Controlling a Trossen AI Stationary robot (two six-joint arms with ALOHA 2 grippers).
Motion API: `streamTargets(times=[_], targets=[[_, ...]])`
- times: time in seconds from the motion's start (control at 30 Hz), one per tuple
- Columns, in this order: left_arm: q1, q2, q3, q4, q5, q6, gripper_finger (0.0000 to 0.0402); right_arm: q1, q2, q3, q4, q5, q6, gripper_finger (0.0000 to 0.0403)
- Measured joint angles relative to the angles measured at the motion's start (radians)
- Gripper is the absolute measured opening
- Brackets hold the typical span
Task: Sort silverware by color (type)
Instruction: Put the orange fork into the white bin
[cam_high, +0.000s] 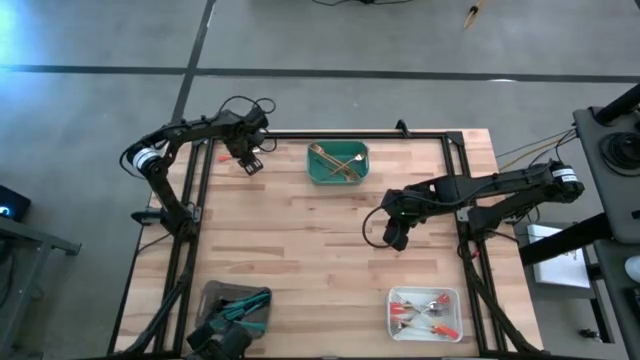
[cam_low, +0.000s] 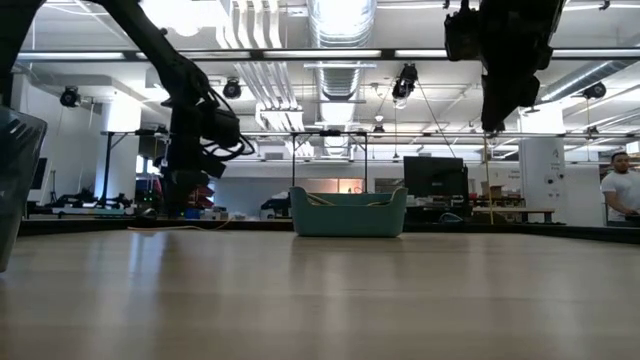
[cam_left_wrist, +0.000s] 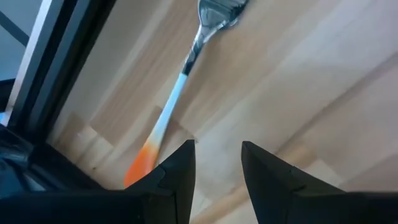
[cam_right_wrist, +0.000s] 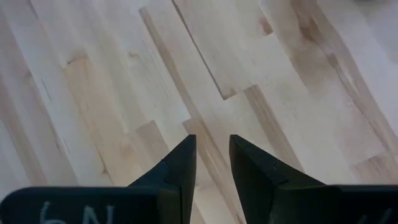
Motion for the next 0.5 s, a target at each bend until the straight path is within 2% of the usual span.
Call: streamTargets(times=[0.3, 0.5], targets=[[0.024, 0.0, -0.013, 0.108, -0.035, -0.02, 0.0113, -0.001, 0.0, 0.0, 0.001, 0.029, -0.003, 0.0089], [0.054, 0.0, -0.011, 0.109, -0.036, -0.009, 0.0113, -0.001, 0.0, 0.0, 0.001, 0.029, -0.003, 0.0089]])
